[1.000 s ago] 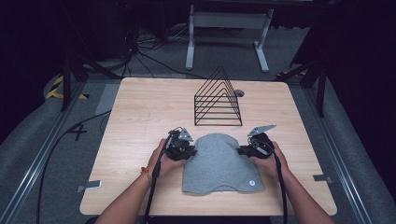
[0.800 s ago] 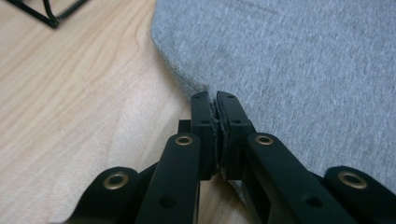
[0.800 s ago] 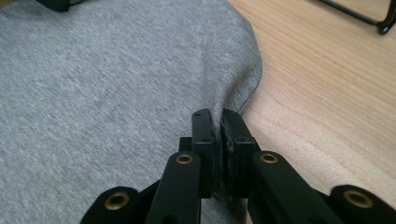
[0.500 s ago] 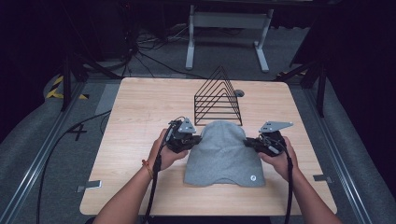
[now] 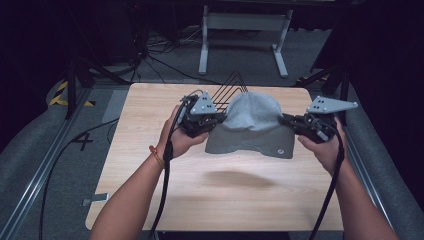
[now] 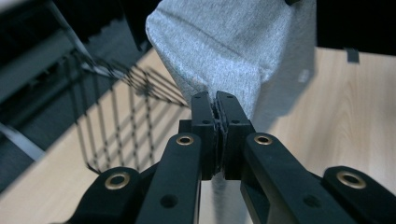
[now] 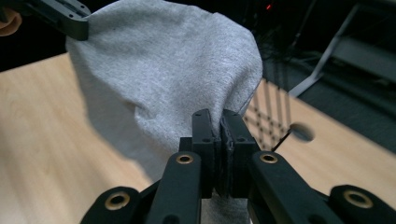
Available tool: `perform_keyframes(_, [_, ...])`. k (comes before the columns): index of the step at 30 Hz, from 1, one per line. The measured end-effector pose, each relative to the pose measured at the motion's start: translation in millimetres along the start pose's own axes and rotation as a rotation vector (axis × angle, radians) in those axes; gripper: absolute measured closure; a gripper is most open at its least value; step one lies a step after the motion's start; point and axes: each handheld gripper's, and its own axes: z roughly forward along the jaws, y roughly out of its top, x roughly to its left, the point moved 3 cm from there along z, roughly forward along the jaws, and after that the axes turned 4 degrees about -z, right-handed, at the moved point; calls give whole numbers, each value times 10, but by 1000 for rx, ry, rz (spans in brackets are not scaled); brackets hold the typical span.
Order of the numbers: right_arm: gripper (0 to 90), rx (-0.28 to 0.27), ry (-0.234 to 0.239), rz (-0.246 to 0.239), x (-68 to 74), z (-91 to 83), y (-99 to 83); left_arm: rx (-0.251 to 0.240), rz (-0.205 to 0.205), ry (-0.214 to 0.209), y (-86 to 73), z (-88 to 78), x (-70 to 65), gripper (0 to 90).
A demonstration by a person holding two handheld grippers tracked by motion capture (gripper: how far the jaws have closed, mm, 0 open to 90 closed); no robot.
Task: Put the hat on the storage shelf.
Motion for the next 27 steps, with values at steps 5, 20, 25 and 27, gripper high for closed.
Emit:
perform_keyframes(5, [854,-44,-46,-8,-175,-41,329,-26,26,48,283,-69,169,872])
perform_keyframes(20, [854,-117,-114,7,-625,90,942,-91,15,105,916,-112,597,872])
perform_keyframes(25, [855,-117,-127,9,-715,183,1062,-96,-13,129,966,-102,780,872])
perform_keyframes(27, [854,-114,-135,6,-759,223,1102,-95,-28,138,970,-92,866,872])
